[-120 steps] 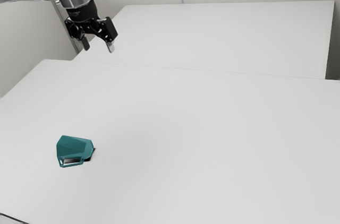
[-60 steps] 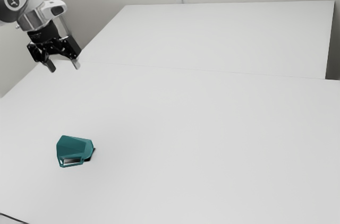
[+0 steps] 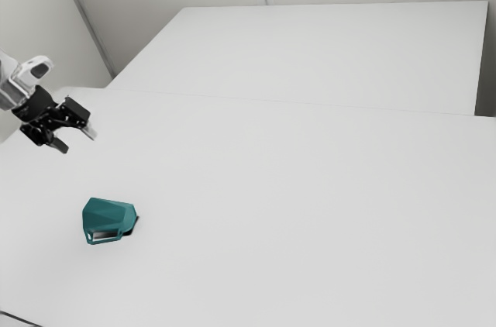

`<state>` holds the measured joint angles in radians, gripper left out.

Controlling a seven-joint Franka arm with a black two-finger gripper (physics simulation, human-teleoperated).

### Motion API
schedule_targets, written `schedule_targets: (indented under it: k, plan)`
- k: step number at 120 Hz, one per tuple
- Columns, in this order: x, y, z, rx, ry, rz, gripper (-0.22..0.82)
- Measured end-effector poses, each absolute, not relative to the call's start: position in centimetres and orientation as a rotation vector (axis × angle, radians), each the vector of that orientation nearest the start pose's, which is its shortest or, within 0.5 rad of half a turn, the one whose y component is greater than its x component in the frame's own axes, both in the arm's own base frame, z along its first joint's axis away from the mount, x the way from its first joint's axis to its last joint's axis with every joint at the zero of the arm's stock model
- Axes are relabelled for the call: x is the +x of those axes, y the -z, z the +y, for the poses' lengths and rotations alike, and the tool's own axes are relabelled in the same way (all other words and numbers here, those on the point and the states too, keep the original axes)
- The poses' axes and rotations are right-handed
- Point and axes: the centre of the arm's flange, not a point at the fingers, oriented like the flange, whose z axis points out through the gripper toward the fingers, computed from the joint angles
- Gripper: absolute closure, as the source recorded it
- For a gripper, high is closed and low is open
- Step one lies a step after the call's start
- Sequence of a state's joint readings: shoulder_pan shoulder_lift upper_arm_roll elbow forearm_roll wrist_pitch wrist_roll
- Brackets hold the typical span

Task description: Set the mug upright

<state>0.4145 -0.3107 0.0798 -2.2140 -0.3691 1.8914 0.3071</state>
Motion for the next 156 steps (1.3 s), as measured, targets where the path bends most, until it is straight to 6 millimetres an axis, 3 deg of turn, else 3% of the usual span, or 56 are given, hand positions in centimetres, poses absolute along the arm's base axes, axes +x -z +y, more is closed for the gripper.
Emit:
schedule_targets:
  k: [47,69,103,156]
  plan:
    - [38.7,-44.4,24.1,-3.594,0.619,-0.459,0.0]
    - [38.1,-41.3,24.9,-3.629,0.713,-0.402,0.0]
    - [35.6,-37.8,26.1,-3.67,0.712,-0.49,0.0]
    - [33.7,-34.6,28.6,-3.687,0.71,-0.572,0.0]
